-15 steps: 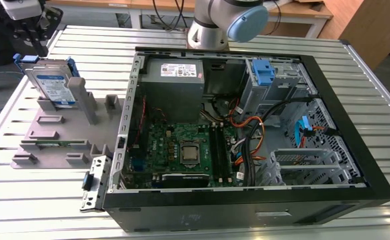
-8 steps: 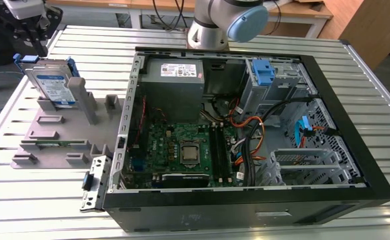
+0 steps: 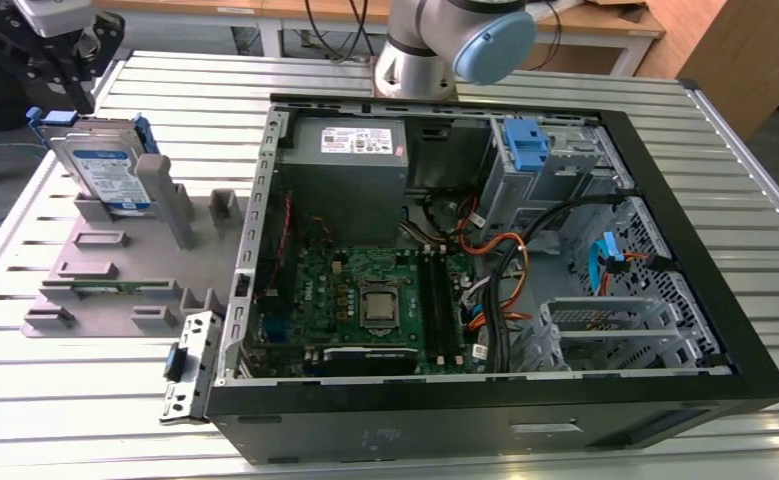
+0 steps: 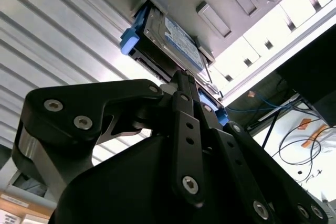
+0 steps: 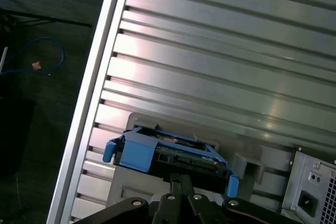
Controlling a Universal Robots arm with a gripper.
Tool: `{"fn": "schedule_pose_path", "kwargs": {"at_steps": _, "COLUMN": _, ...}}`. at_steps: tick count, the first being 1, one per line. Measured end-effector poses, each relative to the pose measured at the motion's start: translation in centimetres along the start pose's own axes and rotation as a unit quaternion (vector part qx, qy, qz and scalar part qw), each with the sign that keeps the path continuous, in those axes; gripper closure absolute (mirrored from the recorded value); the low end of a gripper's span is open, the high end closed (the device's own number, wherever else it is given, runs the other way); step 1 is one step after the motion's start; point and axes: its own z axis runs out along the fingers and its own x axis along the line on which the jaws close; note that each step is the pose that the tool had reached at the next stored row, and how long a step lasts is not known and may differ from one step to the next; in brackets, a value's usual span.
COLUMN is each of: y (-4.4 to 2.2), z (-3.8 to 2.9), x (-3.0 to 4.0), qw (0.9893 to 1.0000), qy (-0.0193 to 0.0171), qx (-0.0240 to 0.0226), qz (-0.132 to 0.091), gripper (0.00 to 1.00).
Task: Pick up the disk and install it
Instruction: 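Pick up the disk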
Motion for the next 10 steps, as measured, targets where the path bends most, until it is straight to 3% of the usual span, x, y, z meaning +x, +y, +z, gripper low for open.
{"fn": "schedule_pose_path", "kwargs": {"at_steps": 10, "y": 0.0, "z": 0.0, "x": 0.0, "qw": 0.9996, "qy": 0.0008, "qx": 0.0008, "qz": -0.028, "gripper": 0.89}}
